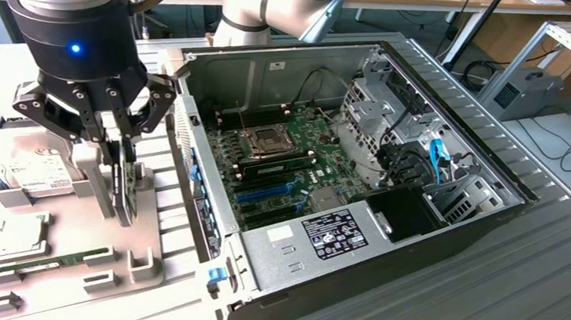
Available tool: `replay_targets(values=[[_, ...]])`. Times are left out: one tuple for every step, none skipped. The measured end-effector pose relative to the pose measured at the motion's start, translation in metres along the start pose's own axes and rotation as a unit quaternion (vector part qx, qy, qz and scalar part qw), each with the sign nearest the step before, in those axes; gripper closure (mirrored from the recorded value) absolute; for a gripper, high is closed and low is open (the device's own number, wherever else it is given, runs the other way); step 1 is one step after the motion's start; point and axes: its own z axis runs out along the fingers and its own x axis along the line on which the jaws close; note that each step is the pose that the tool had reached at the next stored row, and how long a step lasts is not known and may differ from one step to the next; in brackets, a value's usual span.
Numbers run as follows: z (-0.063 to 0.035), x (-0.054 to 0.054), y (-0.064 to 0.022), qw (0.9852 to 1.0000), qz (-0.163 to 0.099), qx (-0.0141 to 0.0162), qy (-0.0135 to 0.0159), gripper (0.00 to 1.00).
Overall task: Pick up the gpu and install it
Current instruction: 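Pick up the gpu and move the gpu toward the slot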
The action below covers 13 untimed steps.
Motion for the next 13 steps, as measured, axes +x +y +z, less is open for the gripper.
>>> replay_targets(values=[[-0.001, 0.0, 0.0, 1.0, 0.0, 0.0, 0.0, 0.74], [-0.0011, 0.0, 0.0, 1.0, 0.0, 0.0, 0.0, 0.74], [-0.0012, 0.0, -0.0001, 1.0, 0.0, 0.0, 0.0, 0.74], [-0.0014, 0.0, 0.0, 1.0, 0.0, 0.0, 0.0, 0.74], [-0.0016, 0.0, -0.0001, 1.0, 0.0, 0.0, 0.0, 0.74], [-0.0034, -0.0001, -0.0001, 1.0, 0.0, 0.0, 0.0, 0.74], [-0.0048, -0.0002, -0.0002, 1.0, 0.0, 0.0, 0.0, 0.74], [-0.0049, -0.0001, -0.0002, 1.0, 0.0, 0.0, 0.0, 0.74], [-0.0049, -0.0001, -0.0002, 1.0, 0.0, 0.0, 0.0, 0.74], [-0.005, -0.0001, -0.0002, 1.0, 0.0, 0.0, 0.0, 0.74], [-0.005, -0.0001, -0.0002, 1.0, 0.0, 0.0, 0.0, 0.74], [-0.0051, -0.0001, -0.0002, 1.0, 0.0, 0.0, 0.0, 0.74], [-0.0052, -0.0002, -0.0002, 1.0, 0.0, 0.0, 0.0, 0.74]])
